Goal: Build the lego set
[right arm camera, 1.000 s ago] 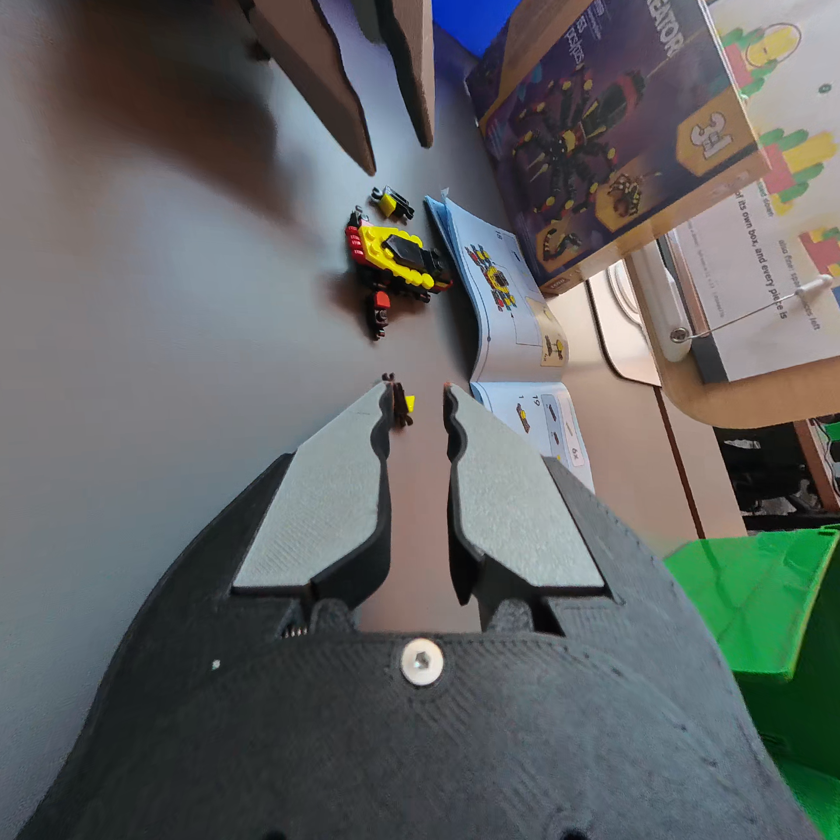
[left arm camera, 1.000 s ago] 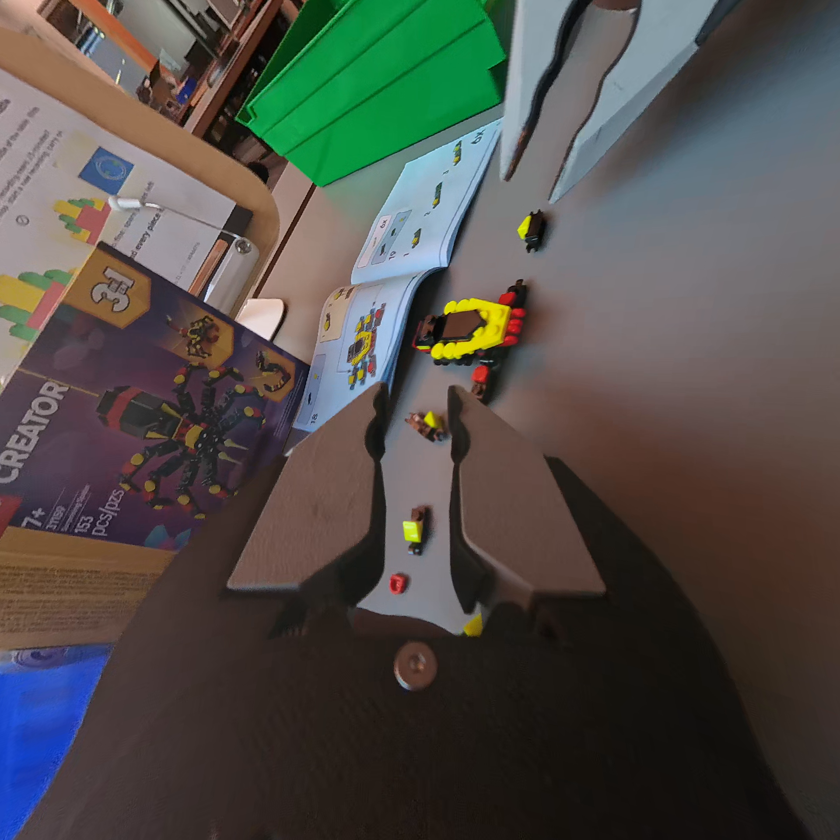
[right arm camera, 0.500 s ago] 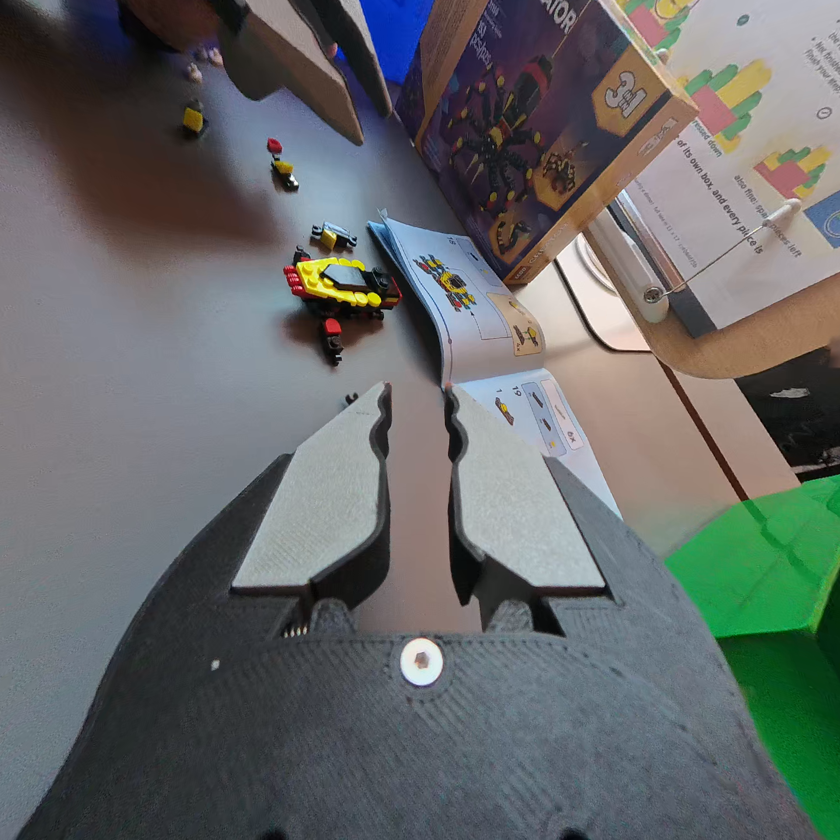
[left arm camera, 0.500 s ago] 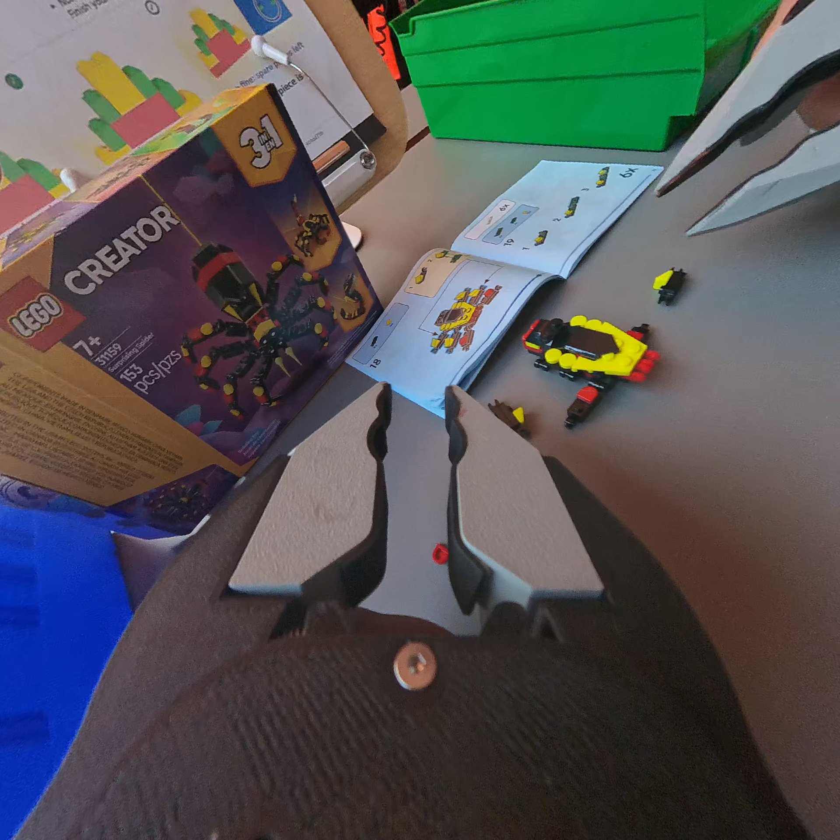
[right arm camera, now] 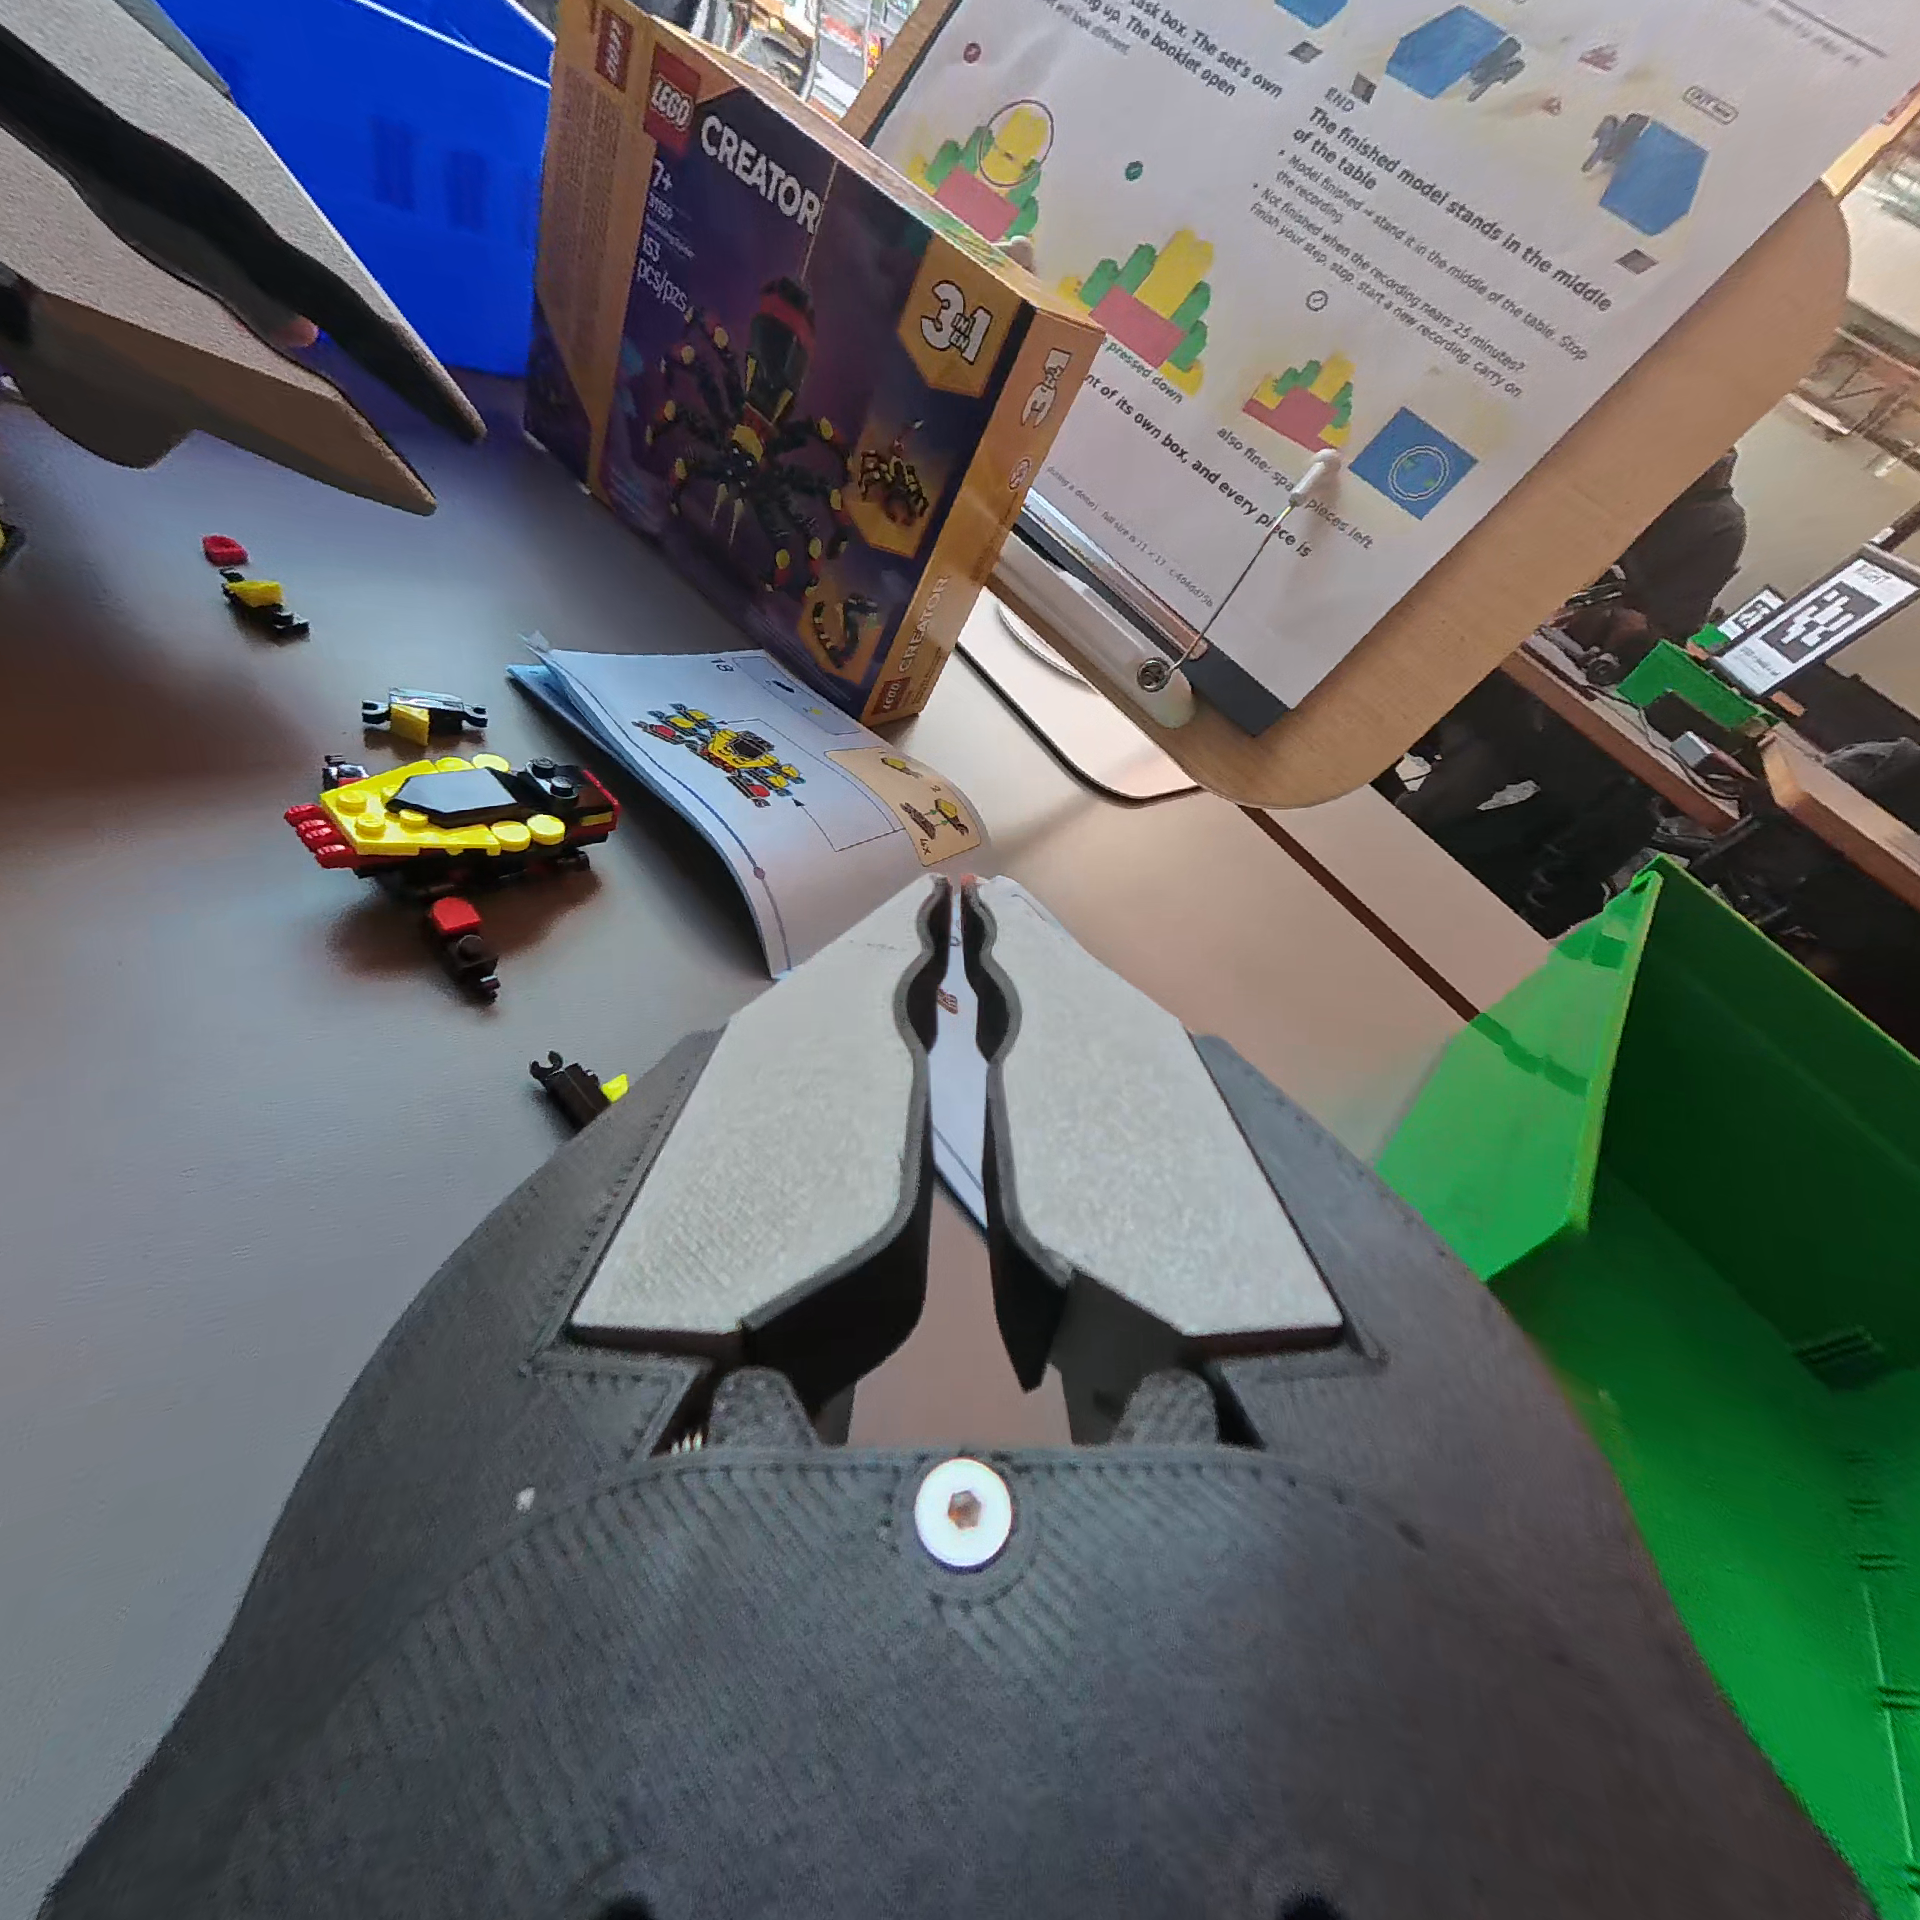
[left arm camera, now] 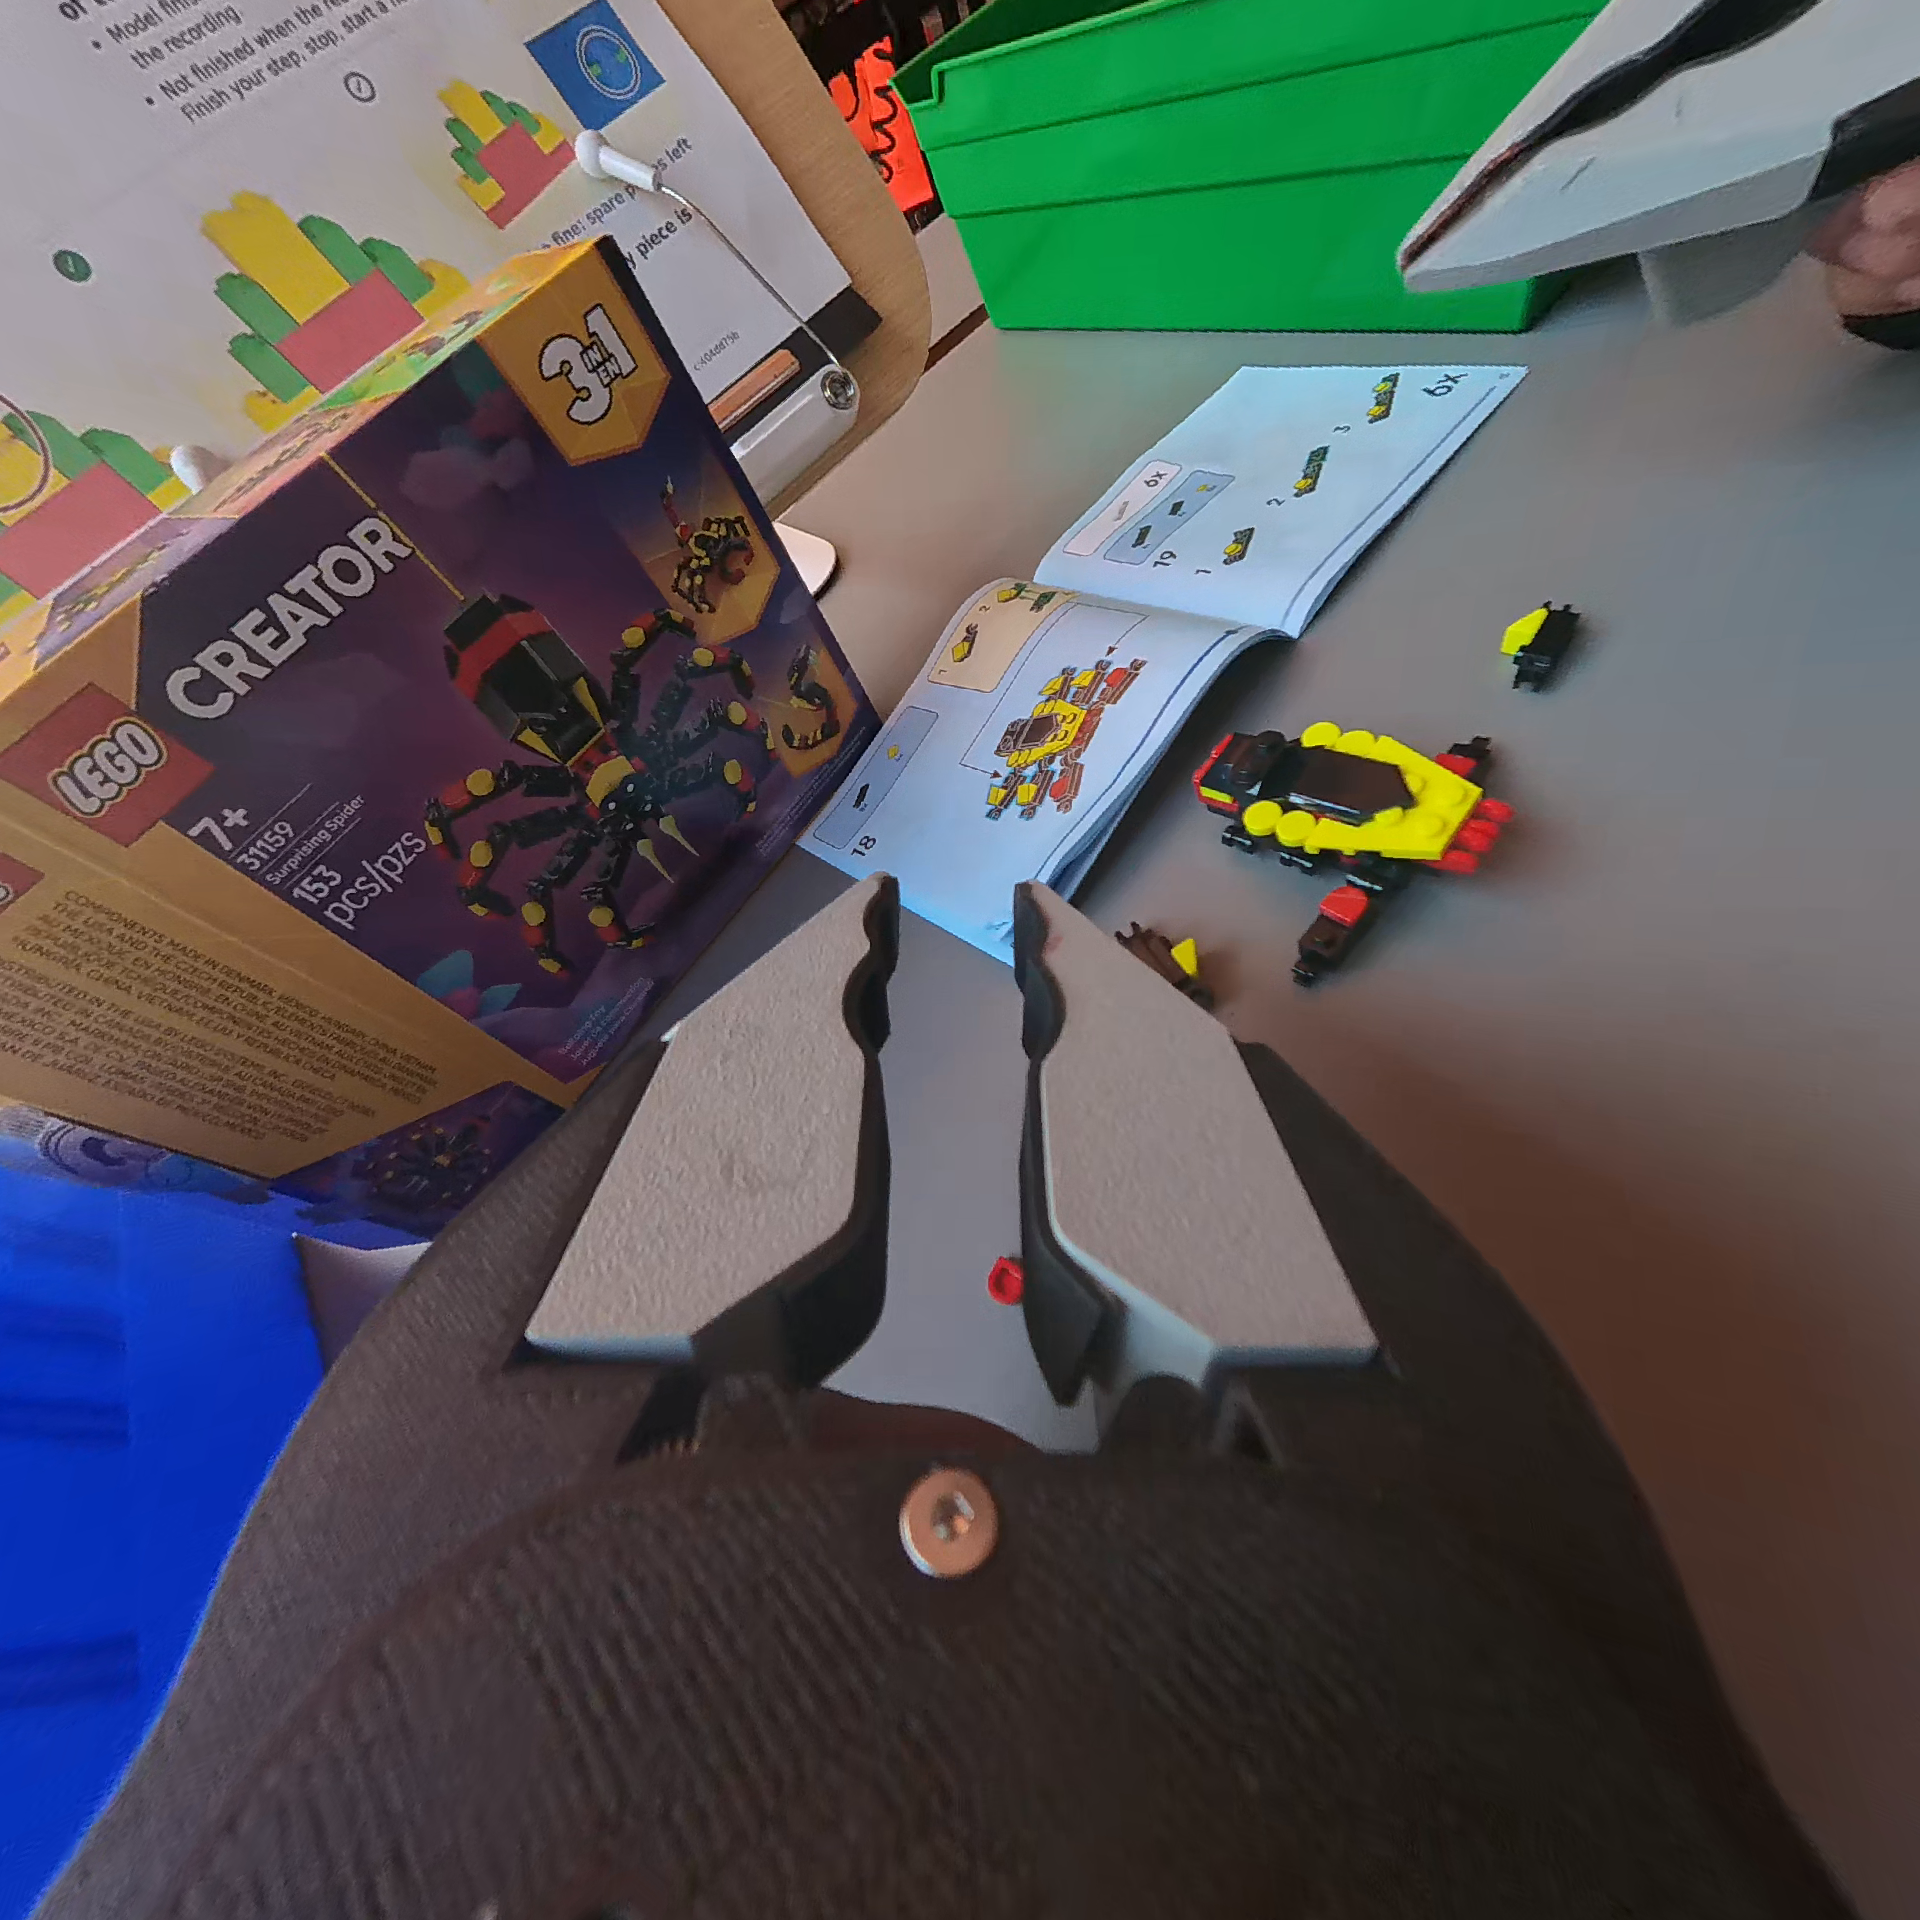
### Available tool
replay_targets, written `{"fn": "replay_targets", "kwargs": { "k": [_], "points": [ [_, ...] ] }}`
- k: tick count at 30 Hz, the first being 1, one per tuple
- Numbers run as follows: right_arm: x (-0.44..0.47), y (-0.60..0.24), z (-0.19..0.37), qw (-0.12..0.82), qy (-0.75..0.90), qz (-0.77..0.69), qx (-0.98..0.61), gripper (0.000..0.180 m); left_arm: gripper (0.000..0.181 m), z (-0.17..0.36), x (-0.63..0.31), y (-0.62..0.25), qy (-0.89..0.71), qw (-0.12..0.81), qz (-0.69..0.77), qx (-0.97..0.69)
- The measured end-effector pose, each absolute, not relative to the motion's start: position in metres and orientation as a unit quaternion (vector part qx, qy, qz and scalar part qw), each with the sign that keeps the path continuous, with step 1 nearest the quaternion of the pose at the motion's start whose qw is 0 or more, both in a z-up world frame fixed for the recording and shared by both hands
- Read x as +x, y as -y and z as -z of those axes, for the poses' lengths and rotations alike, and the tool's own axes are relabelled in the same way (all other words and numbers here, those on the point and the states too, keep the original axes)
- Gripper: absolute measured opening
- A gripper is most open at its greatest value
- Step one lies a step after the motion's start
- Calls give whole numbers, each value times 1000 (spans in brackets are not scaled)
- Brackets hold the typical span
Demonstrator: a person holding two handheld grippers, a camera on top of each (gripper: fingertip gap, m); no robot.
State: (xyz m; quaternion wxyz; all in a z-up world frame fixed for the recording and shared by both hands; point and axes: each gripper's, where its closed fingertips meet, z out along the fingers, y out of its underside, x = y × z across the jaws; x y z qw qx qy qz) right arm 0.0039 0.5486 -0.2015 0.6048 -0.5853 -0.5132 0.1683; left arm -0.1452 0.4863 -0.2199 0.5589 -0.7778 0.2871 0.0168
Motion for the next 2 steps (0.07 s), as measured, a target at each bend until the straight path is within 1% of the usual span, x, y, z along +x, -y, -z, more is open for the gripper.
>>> {"fn": "replay_targets", "kwargs": {
  "k": [1, 2],
  "points": [
    [5, -550, 201, 607, 510, -165, -586, 0, 19, 220, -146, -487, -286, 559, -17, -778],
    [6, -551, 200, 611, 508, -161, -586, 0, 19, 219, -146, -487, -284, 560, -17, -778]
  ]
}}
